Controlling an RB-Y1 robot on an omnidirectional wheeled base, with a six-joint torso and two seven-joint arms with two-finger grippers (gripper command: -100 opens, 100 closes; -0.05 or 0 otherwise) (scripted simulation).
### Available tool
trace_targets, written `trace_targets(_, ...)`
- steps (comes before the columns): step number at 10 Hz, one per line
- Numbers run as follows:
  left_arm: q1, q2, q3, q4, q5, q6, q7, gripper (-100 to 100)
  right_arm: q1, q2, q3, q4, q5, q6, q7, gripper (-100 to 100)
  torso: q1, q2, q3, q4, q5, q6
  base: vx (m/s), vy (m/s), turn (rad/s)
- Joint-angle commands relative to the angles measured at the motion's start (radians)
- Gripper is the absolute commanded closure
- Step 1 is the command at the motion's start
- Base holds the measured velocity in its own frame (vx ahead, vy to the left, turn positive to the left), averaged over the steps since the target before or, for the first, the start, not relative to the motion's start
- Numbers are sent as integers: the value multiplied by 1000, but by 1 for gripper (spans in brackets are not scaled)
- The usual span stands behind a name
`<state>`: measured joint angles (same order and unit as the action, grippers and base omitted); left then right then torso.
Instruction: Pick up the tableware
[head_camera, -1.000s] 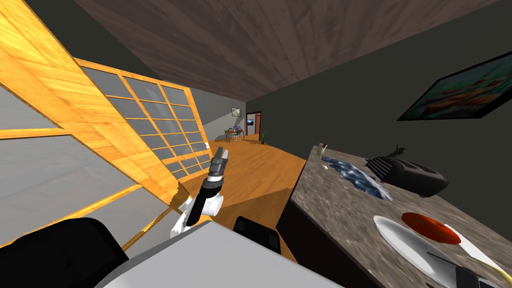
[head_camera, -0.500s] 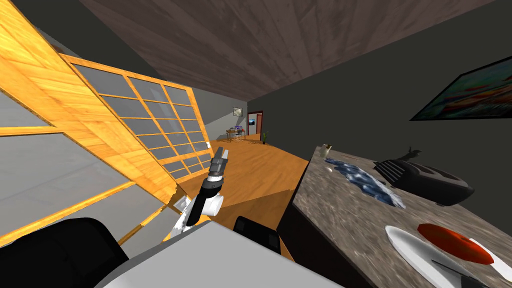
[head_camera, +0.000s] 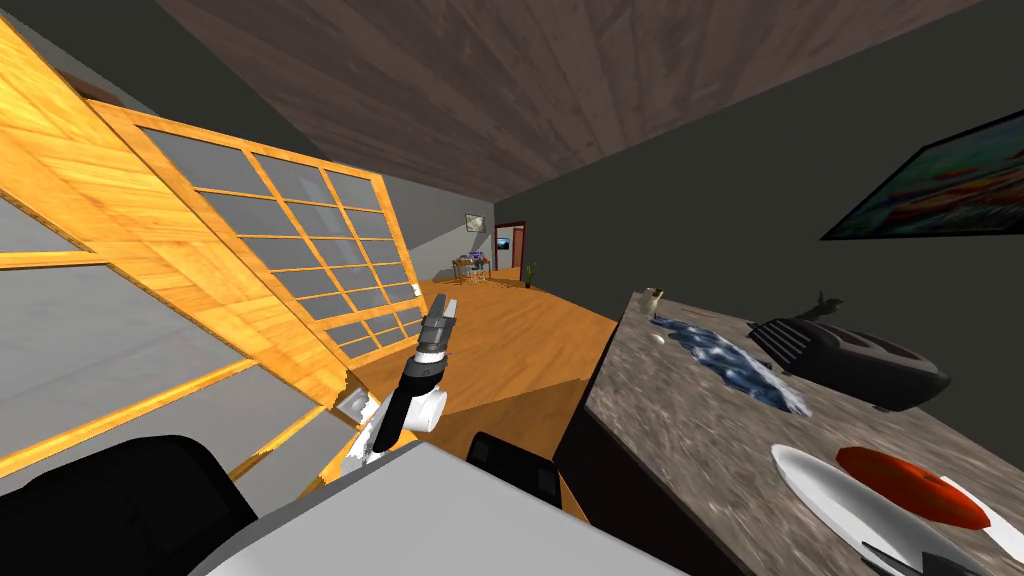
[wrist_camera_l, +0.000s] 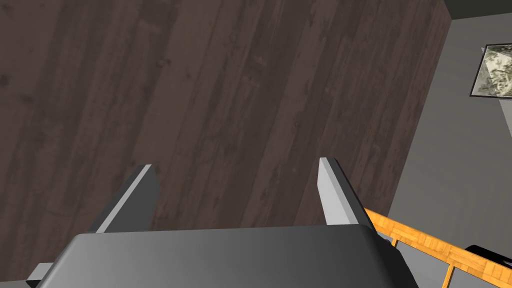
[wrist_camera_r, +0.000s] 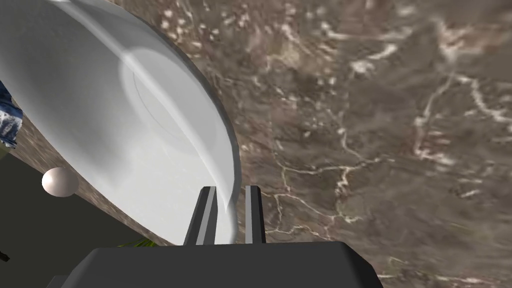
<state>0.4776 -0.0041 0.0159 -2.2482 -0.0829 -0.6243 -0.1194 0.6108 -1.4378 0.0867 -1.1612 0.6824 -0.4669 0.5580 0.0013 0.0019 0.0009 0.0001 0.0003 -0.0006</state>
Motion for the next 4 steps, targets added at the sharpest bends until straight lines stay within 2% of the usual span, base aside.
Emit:
trace_targets(1, 0, 0, 0, 0, 0, 0, 0, 0, 0, 0, 0, 0, 0, 0, 0, 0, 0, 0, 0, 0, 0, 0, 0, 0, 0)
trace_targets(2, 0, 0, 0, 0, 0, 0, 0, 0, -8, -31, -1, -1, -2, -18, -13, 100, 0, 0, 0, 0, 0, 0, -33, 17, -113)
trace_targets(3, 0, 0, 0, 0, 0, 0, 0, 0, -7, -18, 3, -3, 0, -6, -9, 100, 2, 2, 1, 0, 1, 1, -20, 10, -33)
trace_targets(4, 0, 0, 0, 0, 0, 0, 0, 0, -8, -21, 3, -3, 0, -8, -11, 0, 2, 2, 1, 0, 1, 0, 0, 0, 0)
